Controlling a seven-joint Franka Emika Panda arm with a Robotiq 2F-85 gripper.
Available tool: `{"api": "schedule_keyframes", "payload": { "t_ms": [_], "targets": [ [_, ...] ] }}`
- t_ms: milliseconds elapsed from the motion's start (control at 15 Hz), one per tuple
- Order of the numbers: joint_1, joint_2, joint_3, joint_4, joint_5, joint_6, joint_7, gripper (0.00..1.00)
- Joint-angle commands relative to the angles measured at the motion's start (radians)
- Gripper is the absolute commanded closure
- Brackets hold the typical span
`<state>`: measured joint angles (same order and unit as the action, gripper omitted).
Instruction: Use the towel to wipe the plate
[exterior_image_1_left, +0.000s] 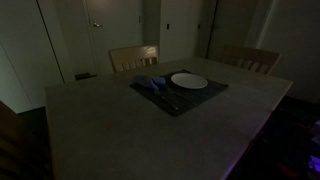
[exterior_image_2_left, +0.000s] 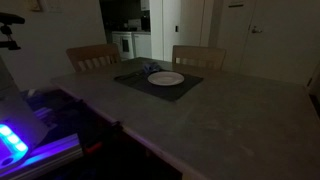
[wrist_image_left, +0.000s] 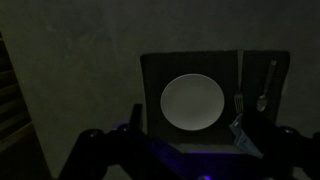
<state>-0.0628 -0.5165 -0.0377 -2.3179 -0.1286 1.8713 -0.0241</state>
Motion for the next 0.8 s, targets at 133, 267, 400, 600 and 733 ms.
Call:
{"api": "schedule_keyframes", "payload": {
  "t_ms": [133, 267, 400, 600, 733],
  "targets": [
    [0.003, 0.0, -0.002, 0.002, -0.001, -0.002, 0.001, 0.0],
    [0.003, 0.0, -0.002, 0.002, -0.001, -0.002, 0.001, 0.0],
    [0.003, 0.0, -0.002, 0.002, -0.001, -0.002, 0.001, 0.0],
    [0.011, 0.05, -0.013, 0.027, -0.002, 0.03, -0.038, 0.0],
    [0.018, 0.124, -0.017, 0.07, -0.007, 0.052, -0.078, 0.0]
  ]
}}
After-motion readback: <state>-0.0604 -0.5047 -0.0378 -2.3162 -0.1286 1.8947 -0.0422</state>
